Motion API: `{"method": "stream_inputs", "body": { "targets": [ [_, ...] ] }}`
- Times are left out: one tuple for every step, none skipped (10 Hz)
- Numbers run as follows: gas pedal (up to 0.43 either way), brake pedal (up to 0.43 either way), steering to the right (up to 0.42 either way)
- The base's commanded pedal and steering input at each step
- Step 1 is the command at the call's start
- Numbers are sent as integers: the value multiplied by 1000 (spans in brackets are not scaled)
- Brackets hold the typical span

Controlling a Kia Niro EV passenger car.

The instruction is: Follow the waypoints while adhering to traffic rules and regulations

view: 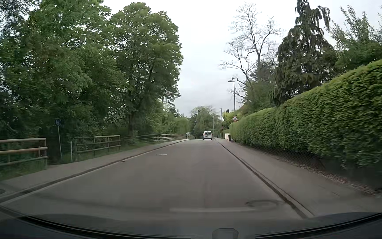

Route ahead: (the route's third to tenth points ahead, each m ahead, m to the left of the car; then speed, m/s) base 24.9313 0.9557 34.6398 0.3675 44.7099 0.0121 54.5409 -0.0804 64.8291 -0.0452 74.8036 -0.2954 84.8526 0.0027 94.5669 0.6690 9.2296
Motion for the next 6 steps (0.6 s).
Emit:
{"method": "stream_inputs", "body": {
  "targets": [
    [110,0,0],
    [110,0,0],
    [110,0,0],
    [110,0,0],
    [110,0,0],
    [110,0,0]
  ]
}}
